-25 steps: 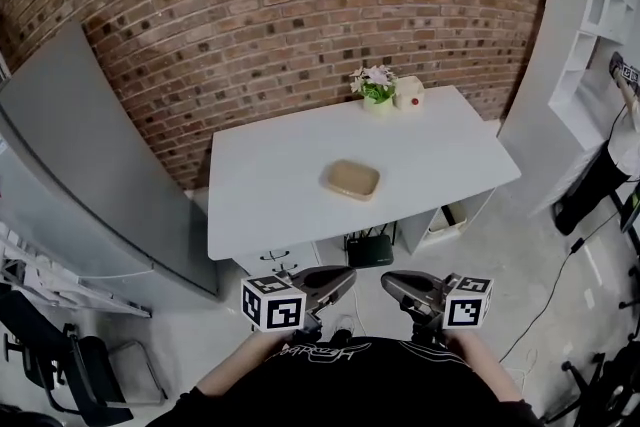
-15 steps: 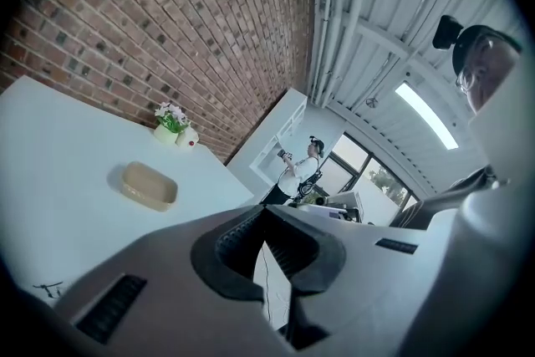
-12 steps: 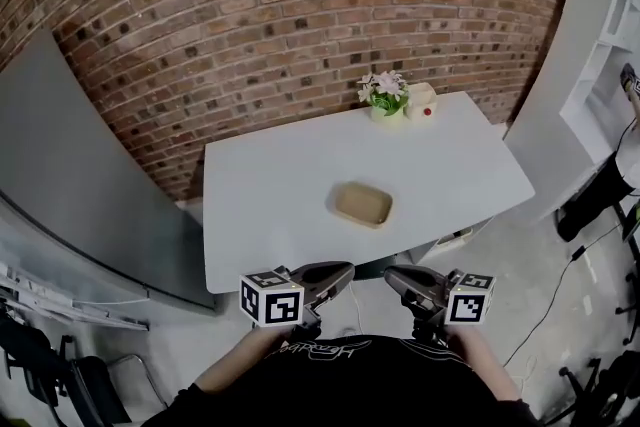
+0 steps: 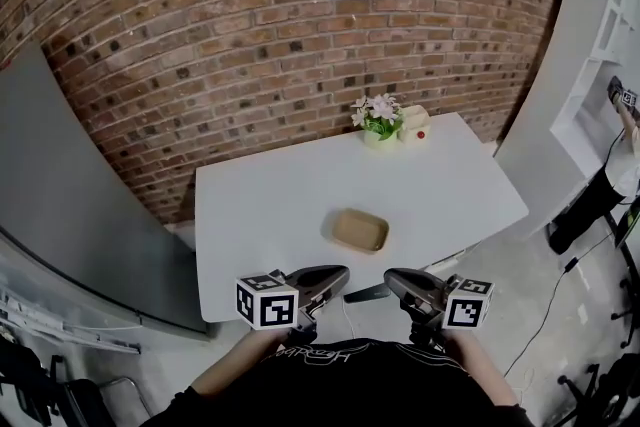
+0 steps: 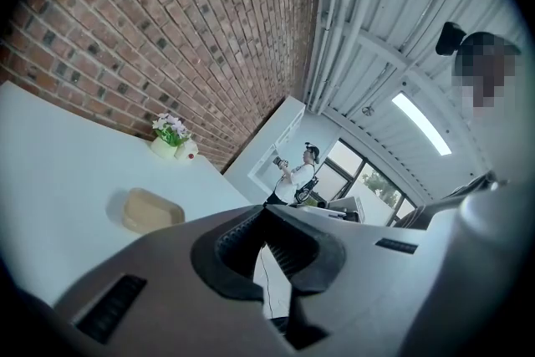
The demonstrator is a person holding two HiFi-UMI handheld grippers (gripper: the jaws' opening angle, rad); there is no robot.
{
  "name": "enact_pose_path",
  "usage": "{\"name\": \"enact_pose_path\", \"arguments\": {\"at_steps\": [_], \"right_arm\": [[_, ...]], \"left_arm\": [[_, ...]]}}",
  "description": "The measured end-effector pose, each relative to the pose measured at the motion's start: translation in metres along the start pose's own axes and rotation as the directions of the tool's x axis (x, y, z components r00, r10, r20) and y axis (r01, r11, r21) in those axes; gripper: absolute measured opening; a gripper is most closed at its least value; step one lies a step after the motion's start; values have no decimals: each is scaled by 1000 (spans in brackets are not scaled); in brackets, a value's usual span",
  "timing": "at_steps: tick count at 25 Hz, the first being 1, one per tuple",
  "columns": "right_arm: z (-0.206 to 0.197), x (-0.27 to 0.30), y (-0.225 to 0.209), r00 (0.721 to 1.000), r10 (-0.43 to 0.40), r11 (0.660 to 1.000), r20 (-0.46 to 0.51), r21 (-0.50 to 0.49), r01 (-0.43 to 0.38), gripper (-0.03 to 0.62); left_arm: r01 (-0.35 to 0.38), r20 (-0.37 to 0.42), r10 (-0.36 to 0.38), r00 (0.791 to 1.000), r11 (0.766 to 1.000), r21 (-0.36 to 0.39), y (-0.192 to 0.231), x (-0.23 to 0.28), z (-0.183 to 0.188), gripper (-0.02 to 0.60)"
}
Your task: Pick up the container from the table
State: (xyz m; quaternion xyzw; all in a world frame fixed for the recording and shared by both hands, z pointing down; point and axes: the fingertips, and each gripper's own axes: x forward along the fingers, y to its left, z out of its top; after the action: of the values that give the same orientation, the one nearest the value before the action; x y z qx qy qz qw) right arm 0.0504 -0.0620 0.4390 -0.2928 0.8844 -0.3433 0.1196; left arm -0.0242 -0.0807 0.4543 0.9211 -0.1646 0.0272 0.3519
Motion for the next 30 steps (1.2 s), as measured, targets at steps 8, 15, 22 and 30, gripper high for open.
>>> {"name": "enact_pose_path", "arguments": {"at_steps": [8,15,22,30], "right_arm": [[15,-5,-17,999,-11,999,34,32,10,5],[21,13,-44,1000,12,997,-2,77,-12,5],[35,27,-84,999,15,994,-45,110,-10,5],[57,41,-124,997,23,994,-78,111,-14,6]], "left_arm": [[6,-9,-6,1000,1000,13,5,15,12,5],[-34,-3,34,999,999,-30,33,25,21,5],[-72,-3,72,997,995,-76,62,47,31,5],[-115,36,122,992,981,-156,99,68,53,5]]}}
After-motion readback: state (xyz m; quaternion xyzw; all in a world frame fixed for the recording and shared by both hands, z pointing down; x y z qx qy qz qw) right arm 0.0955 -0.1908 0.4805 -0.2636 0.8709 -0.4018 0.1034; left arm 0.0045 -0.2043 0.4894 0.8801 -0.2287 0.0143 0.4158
